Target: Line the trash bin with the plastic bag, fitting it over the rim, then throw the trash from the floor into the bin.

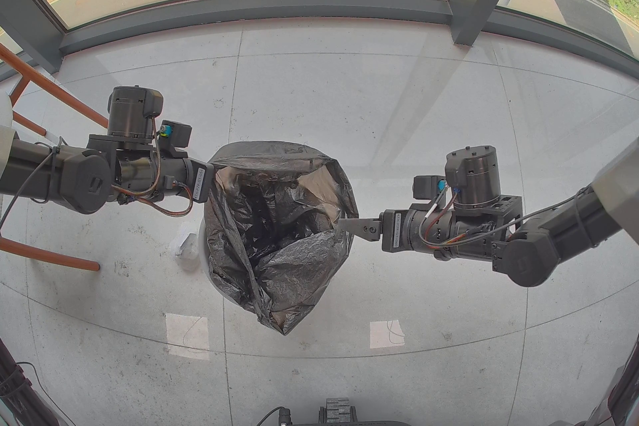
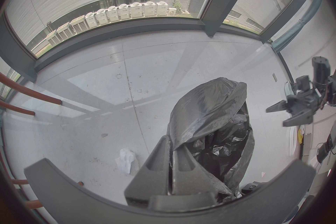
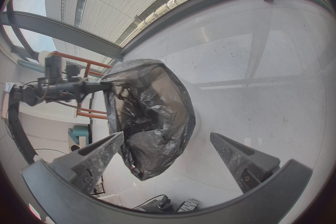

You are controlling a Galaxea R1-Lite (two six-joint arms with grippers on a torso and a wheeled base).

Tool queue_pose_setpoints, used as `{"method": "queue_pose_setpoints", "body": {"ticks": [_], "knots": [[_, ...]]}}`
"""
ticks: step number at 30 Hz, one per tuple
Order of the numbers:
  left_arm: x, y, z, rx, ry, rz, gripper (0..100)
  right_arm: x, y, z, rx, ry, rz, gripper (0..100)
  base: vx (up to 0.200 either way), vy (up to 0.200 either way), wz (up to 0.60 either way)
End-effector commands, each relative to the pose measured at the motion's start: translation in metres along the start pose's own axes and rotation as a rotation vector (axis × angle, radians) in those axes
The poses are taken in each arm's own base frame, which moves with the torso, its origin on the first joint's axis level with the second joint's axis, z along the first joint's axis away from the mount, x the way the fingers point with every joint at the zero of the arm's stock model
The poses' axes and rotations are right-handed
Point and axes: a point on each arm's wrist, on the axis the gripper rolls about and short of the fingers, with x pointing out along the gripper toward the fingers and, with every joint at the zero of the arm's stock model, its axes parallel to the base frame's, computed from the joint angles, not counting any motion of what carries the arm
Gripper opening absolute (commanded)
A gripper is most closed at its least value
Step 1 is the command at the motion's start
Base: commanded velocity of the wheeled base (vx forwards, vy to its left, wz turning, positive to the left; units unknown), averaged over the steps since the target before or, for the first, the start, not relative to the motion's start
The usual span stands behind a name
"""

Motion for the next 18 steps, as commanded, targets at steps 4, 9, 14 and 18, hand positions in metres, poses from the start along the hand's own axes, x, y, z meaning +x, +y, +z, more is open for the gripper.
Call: {"method": "queue_pose_setpoints", "body": {"ticks": [4,9,14,18], "knots": [[0.015,0.027,-0.021,-0.028,0.066,0.05,0,-0.035,0.016,0.02,-0.013,-0.086,0.033,100,0.0,0.0,0.0],[0.023,0.038,-0.03,-0.014,0.094,0.064,0,-0.042,0.019,0.025,-0.018,-0.108,0.04,100,0.0,0.0,0.0],[0.026,0.039,-0.036,-0.013,0.117,0.063,0,-0.048,0.016,0.022,-0.014,-0.108,0.029,100,0.0,0.0,0.0],[0.024,0.04,-0.037,-0.016,0.128,0.063,100,-0.049,0.014,0.019,-0.009,-0.101,0.019,100,0.0,0.0,0.0]]}}
